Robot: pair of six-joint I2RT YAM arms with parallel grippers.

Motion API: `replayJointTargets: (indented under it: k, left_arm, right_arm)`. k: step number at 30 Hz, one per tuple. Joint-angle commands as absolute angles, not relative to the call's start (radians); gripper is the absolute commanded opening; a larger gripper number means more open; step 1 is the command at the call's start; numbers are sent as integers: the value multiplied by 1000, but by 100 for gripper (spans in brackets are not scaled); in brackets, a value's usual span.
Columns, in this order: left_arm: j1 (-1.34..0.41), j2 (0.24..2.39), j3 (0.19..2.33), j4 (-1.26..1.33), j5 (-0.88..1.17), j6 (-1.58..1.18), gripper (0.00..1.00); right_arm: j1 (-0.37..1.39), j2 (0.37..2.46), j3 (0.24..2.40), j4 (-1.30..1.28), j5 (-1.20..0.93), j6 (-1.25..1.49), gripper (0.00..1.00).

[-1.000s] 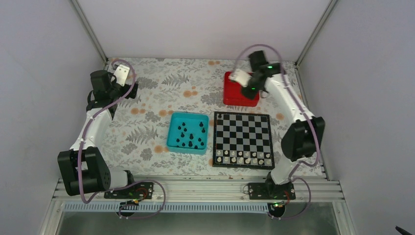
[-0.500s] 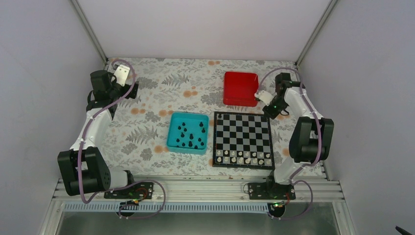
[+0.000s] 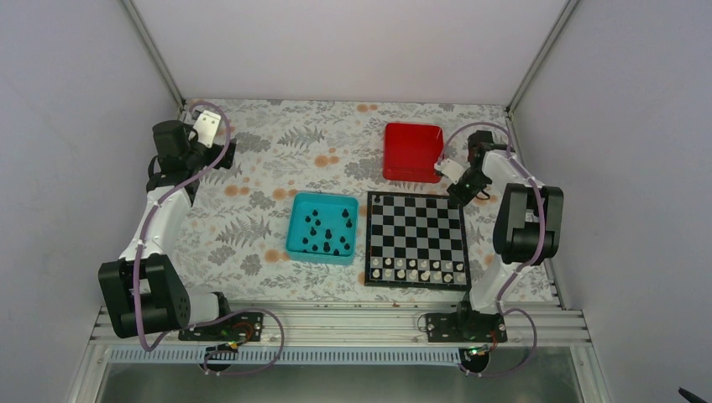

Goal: Set up the chess pieces on the board
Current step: Place the chess piece on the chessboard.

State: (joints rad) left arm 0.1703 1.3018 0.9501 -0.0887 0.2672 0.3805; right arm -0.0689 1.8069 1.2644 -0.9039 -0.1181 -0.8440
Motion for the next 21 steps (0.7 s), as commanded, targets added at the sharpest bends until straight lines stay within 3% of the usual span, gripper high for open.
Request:
replayJointTargets:
  k: [1, 21]
  left_arm:
    - [178, 1285, 966, -88, 285, 370, 100]
    - [185, 1293, 968, -93, 293, 371, 100]
  right_arm:
    - [-84, 1813, 1256, -869, -121, -844, 6]
    - [-97, 1867, 1272, -912, -109, -852, 9]
